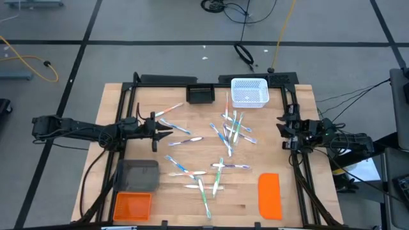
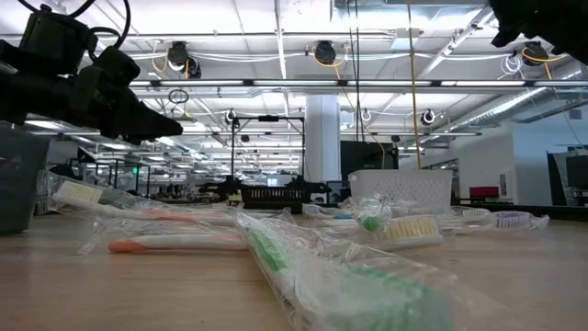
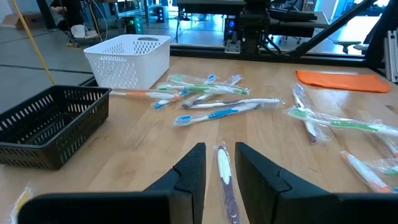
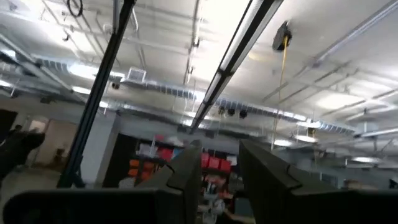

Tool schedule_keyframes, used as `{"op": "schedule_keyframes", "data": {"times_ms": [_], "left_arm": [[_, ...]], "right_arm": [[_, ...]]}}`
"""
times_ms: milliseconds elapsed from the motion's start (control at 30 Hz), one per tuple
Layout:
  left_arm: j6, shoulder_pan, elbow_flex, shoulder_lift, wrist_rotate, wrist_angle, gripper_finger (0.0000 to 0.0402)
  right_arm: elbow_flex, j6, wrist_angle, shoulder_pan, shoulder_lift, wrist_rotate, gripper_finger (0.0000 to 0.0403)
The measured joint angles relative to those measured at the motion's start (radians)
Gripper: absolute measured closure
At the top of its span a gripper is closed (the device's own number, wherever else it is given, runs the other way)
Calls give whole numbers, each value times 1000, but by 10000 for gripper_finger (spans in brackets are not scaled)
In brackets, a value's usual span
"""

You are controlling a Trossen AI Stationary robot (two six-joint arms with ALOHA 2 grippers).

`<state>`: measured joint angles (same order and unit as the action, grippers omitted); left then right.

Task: Pick & Place Toothbrushes
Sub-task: Put the green toothbrush into the black bin

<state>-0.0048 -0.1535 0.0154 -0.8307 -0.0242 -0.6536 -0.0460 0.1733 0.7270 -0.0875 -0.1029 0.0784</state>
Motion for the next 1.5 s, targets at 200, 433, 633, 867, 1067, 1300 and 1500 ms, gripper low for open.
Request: {"op": "schedule_keyframes", "data": {"times_ms": [200,433,633,867,1067,1300,1500], "left_arm": [[1,0,0,0,0,-3,316],[-35,0,0,0,0,-8,316],[-29,0,0,0,0,-10,316],[-57,0,0,0,0,-7,316],[-59,0,0,0,0,-7,316],[-57,0,0,0,0,-7,316],[-60,0,0,0,0,-8,316]], "right_arm": [[-183,56,-239,0,-272,-13,303],[-344,113,-467,-1,-591,-82,303],[-386,136,-602,5,-779,-82,303],[-389,212,-620,88,-922,-159,302],[-389,249,-625,207,-984,-374,290],[-389,206,-626,272,-1061,-448,237],[-389,208,-624,273,-1142,-487,195]]}}
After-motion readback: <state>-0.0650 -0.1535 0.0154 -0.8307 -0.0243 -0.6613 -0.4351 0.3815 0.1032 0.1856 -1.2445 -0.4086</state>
